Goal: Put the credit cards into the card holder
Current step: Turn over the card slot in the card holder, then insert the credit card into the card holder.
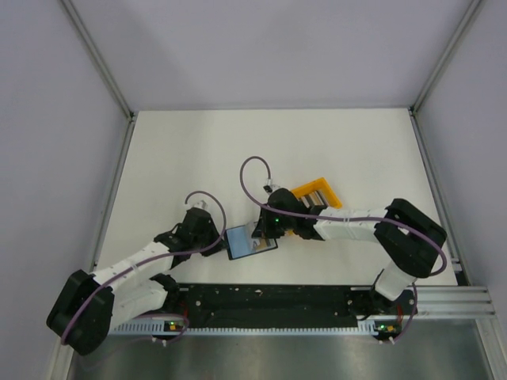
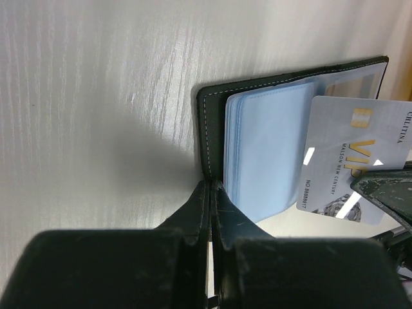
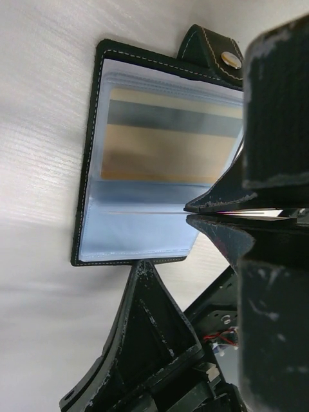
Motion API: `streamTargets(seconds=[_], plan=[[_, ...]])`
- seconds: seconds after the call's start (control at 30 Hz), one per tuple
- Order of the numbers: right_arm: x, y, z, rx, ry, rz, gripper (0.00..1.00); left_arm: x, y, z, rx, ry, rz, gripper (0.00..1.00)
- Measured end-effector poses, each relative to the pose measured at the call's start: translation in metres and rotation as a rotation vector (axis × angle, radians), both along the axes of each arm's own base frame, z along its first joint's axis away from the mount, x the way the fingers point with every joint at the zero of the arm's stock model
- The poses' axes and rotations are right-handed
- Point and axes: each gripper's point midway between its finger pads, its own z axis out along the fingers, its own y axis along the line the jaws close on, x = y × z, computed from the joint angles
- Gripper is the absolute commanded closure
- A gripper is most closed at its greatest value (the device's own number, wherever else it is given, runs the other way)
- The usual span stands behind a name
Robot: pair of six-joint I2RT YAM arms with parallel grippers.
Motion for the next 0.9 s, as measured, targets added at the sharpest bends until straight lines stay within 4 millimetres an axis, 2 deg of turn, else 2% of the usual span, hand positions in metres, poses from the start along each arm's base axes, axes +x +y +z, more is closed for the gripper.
streamTargets(seconds=[0.2,0.47,0.9], plan=[[0.0,0.002,-0.004,0.008,0.009,-0.001,1.0,0.0,0.001,0.0,0.003,-0.001,0.003,1.0],[-0.001,-0.007,-0.014,-0.002,0.012,-0.024,1.0,0.001,0.001,0.0,0.005,-0.003,0.004,1.0],[0.004,-0.009,-0.015,0.002,-0.004,-0.046,1.0,0.0,0.002,0.0,0.01,-0.004,0.003,1.0]])
